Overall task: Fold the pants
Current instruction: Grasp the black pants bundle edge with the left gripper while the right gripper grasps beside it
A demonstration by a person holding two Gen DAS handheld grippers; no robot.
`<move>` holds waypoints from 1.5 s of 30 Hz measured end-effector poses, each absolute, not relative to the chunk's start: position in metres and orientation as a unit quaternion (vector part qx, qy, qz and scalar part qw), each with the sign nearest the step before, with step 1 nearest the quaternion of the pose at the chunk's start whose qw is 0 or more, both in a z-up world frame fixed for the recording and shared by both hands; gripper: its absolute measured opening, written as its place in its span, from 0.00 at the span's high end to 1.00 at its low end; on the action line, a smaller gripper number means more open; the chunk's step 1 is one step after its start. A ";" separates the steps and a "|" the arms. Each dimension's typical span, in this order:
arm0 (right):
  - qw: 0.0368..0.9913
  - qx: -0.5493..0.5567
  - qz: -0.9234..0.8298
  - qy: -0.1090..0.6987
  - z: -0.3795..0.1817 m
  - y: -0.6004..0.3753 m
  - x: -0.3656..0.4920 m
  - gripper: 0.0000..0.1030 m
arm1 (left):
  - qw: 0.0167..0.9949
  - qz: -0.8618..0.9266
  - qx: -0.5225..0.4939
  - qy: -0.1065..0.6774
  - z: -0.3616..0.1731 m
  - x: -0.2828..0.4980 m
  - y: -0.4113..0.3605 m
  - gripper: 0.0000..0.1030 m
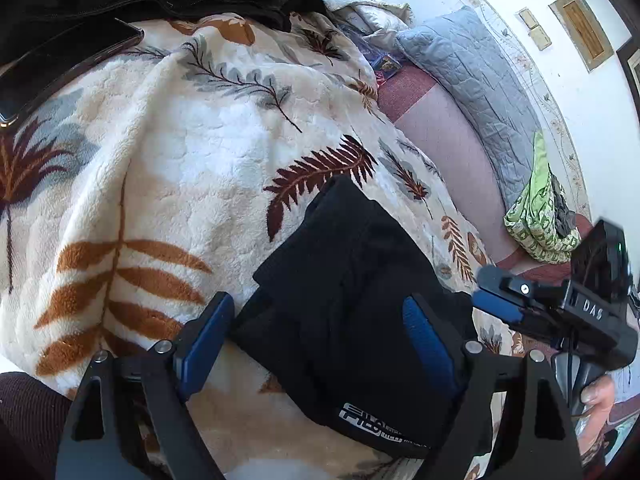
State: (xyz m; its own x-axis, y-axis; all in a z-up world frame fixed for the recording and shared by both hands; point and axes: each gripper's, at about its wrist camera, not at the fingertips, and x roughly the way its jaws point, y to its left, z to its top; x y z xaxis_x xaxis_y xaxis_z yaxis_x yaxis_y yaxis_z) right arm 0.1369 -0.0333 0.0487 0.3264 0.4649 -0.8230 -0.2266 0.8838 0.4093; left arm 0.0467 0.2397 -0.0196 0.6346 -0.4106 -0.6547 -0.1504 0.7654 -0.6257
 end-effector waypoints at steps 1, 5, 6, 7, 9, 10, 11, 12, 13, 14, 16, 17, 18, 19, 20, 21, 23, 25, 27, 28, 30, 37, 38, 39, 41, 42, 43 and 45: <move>0.798 0.101 0.230 0.548 0.049 -0.018 0.139 0.26 | 0.840 -0.079 -0.333 0.421 -0.020 0.046 0.240 0.17; 0.757 0.069 0.275 0.589 0.042 0.034 0.149 0.26 | 0.842 -0.066 -0.321 0.428 -0.019 0.042 0.242 0.63; 0.748 0.060 0.283 0.598 0.041 0.048 0.153 0.26 | 0.837 -0.072 -0.325 0.435 -0.022 0.043 0.244 0.73; 0.742 0.055 0.288 0.603 0.040 0.056 0.156 0.26 | 0.830 -0.080 -0.335 0.439 -0.025 0.043 0.245 0.73; 0.720 0.045 0.303 0.622 0.036 0.077 0.164 0.26 | 0.824 -0.084 -0.349 0.438 -0.026 0.043 0.249 0.73; 0.709 0.040 0.307 0.634 0.032 0.088 0.169 0.26 | 0.823 -0.085 -0.352 0.438 -0.027 0.042 0.250 0.73; 0.702 0.035 0.306 0.642 0.029 0.096 0.172 0.26 | 0.822 -0.085 -0.352 0.439 -0.027 0.042 0.250 0.73; 0.696 0.028 0.301 0.651 0.025 0.105 0.176 0.26 | 0.823 -0.085 -0.351 0.439 -0.027 0.042 0.249 0.73; 0.690 0.019 0.293 0.662 0.020 0.113 0.179 0.24 | 0.824 -0.085 -0.349 0.439 -0.027 0.042 0.249 0.73; 0.687 0.003 0.280 0.670 0.015 0.122 0.181 0.23 | 0.826 -0.085 -0.345 0.438 -0.026 0.041 0.248 0.73; 0.687 -0.022 0.263 0.677 0.011 0.135 0.181 0.18 | 0.830 -0.084 -0.337 0.437 -0.024 0.041 0.245 0.73; 0.684 -0.038 0.255 0.683 0.009 0.143 0.181 0.15 | 0.833 -0.084 -0.331 0.435 -0.023 0.040 0.243 0.73; 0.680 -0.059 0.248 0.687 0.007 0.152 0.180 0.12 | 0.835 -0.084 -0.327 0.434 -0.022 0.040 0.242 0.73; 0.675 -0.091 0.240 0.692 0.005 0.162 0.178 0.11 | 0.838 -0.084 -0.321 0.432 -0.020 0.040 0.240 0.73; 0.669 -0.120 0.232 0.696 0.002 0.171 0.176 0.11 | 0.841 -0.084 -0.314 0.432 -0.019 0.040 0.237 0.73; 0.664 -0.150 0.225 0.697 -0.001 0.179 0.173 0.10 | 0.845 -0.084 -0.307 0.430 -0.018 0.039 0.235 0.73; 0.656 -0.194 0.215 0.697 -0.006 0.191 0.168 0.10 | 0.848 -0.086 -0.300 0.429 -0.016 0.037 0.233 0.73; 0.664 -0.213 0.208 0.686 -0.004 0.193 0.162 0.27 | 0.847 -0.095 -0.305 0.424 -0.015 0.035 0.234 0.73; 0.677 -0.215 0.213 0.671 0.002 0.189 0.155 0.49 | 0.848 -0.108 -0.312 0.415 -0.012 0.033 0.235 0.73; 0.687 -0.215 0.211 0.661 0.007 0.183 0.152 0.66 | 0.848 -0.114 -0.314 0.412 -0.011 0.032 0.235 0.73; 0.701 -0.195 0.217 0.650 0.015 0.167 0.148 0.74 | 0.848 -0.136 -0.326 0.396 -0.006 0.028 0.236 0.73; 0.751 -0.069 0.232 0.614 0.043 0.094 0.135 0.81 | 0.813 -0.245 -0.384 0.362 -0.001 0.025 0.240 0.73; 0.757 -0.051 0.235 0.608 0.047 0.087 0.133 0.81 | 0.802 -0.261 -0.397 0.363 -0.003 0.027 0.240 0.73; 0.763 -0.034 0.238 0.600 0.051 0.074 0.132 0.81 | 0.795 -0.269 -0.404 0.365 -0.003 0.028 0.239 0.73; 0.773 0.003 0.242 0.586 0.060 0.052 0.132 0.81 | 0.789 -0.269 -0.412 0.369 -0.006 0.030 0.237 0.73; 0.778 0.025 0.244 0.579 0.064 0.038 0.132 0.81 | 0.785 -0.270 -0.416 0.372 -0.008 0.031 0.237 0.73; 0.781 0.040 0.244 0.573 0.067 0.026 0.133 0.80 | 0.780 -0.272 -0.421 0.375 -0.011 0.032 0.237 0.73; 0.786 0.065 0.245 0.563 0.070 0.003 0.125 0.80 | 0.772 -0.271 -0.427 0.385 -0.015 0.034 0.235 0.68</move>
State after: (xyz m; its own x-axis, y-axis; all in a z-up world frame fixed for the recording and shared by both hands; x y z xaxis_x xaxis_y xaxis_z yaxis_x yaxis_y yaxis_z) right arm 0.1251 0.0027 0.0696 0.2448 0.4596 -0.8537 -0.3122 0.8710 0.3794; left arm 0.0338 0.2346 -0.0153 0.5562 -0.7471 -0.3640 0.0888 0.4890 -0.8677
